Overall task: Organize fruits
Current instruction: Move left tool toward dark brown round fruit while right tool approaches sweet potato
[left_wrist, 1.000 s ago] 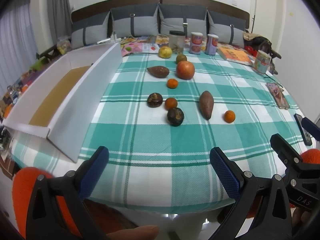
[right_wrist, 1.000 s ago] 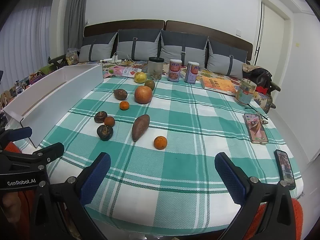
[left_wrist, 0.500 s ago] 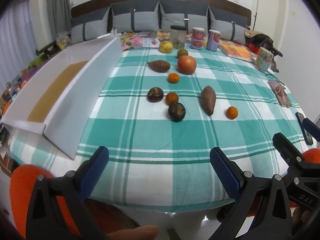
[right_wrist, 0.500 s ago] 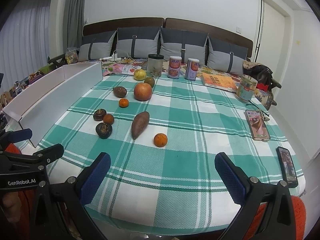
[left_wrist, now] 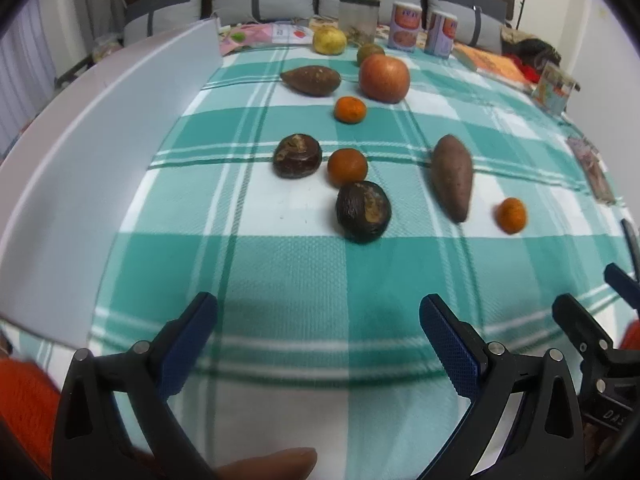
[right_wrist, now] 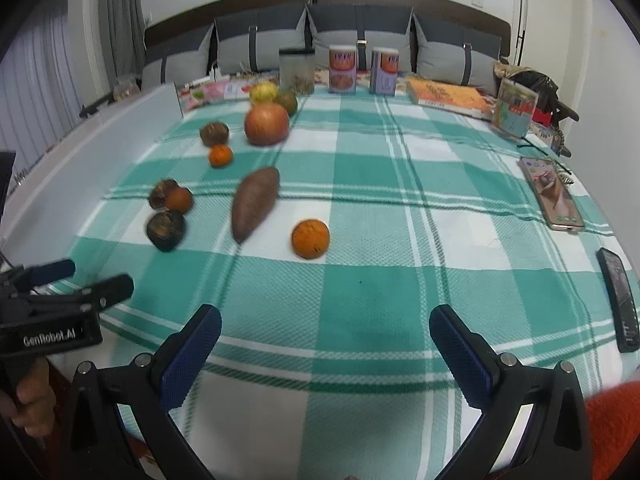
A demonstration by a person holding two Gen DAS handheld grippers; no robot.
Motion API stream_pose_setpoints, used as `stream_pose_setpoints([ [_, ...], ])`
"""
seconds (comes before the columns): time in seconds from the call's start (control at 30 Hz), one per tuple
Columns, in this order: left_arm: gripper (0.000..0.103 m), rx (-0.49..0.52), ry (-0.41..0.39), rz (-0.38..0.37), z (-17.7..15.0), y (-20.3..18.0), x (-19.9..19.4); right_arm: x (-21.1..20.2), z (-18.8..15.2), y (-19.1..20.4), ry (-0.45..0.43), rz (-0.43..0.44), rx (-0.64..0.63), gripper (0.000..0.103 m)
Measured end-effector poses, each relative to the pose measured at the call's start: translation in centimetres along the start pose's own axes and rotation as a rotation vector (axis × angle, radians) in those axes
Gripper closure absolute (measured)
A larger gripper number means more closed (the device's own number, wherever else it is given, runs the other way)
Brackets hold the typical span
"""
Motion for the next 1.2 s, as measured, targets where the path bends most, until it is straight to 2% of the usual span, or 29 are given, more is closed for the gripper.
stream_pose_setpoints([
  [0.2, 0.001, 0.036, 0.040, 0.002, -1.8, -0.5, 1.4, 2.0, -2.1, -0.6, 0.059, 0.012, 0.008, 0.000],
  [0.37, 0.000, 0.025, 0.023, -0.017, -1.9, -0.5, 1.6, 2.7, -3.2, -0.4, 0.087, 0.016, 0.002, 0.000],
  [0.73, 0.000, 0.050, -0.036, -0.048, -2.1, -0.4, 1.3, 2.8, -3.4, -0.4, 0.059, -0.013, 0.018, 0.000],
  [0.8, 0.001, 0.048, 0.007, -0.063, -1.9, -0.2, 1.3, 2.8, -3.4, -0.4, 0.064, -0.007, 0.014, 0.000],
  [0.83, 0.003, 0.032, 0.038, -0.078, -1.5, -0.2, 1.4, 2.7, -3.4, -0.4, 0.069, -0.001, 0.012, 0.000],
  [0.9, 0.003, -0.021, -0.002, -0.180, 1.0, -0.9, 0.9, 2.7, -3.4, -0.5, 0.085, 0.009, 0.012, 0.000],
  [0.93, 0.003, -0.026, -0.016, -0.207, 2.0, -1.2, 0.8, 2.6, -3.4, -0.5, 0.092, 0.011, 0.013, 0.000],
  [1.0, 0.003, 0.011, -0.016, -0.236, 3.5, -2.4, 1.2, 2.5, -3.4, -0.5, 0.100, 0.021, 0.027, 0.000],
  [1.1, 0.004, 0.076, 0.003, -0.235, 3.8, -3.8, 2.5, 2.2, -3.1, -0.7, 0.101, 0.054, 0.066, 0.000],
  [1.13, 0.005, 0.091, 0.011, -0.232, 3.7, -4.2, 3.1, 2.0, -3.0, -0.9, 0.097, 0.065, 0.088, 0.000],
  [1.2, 0.031, 0.099, 0.031, -0.215, 3.3, -4.3, 4.1, 1.6, -2.5, -1.4, 0.084, 0.074, 0.122, 0.000],
])
Point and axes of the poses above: each gripper's, at about its wrist camera, not at the fingertips, and x roughly the way its jaws point, y to its left, z to its top, the point moved 9 cm from there along x, roughly the way its jaws point, and after that the axes turned 12 degrees about -y, right-handed, at the moved point
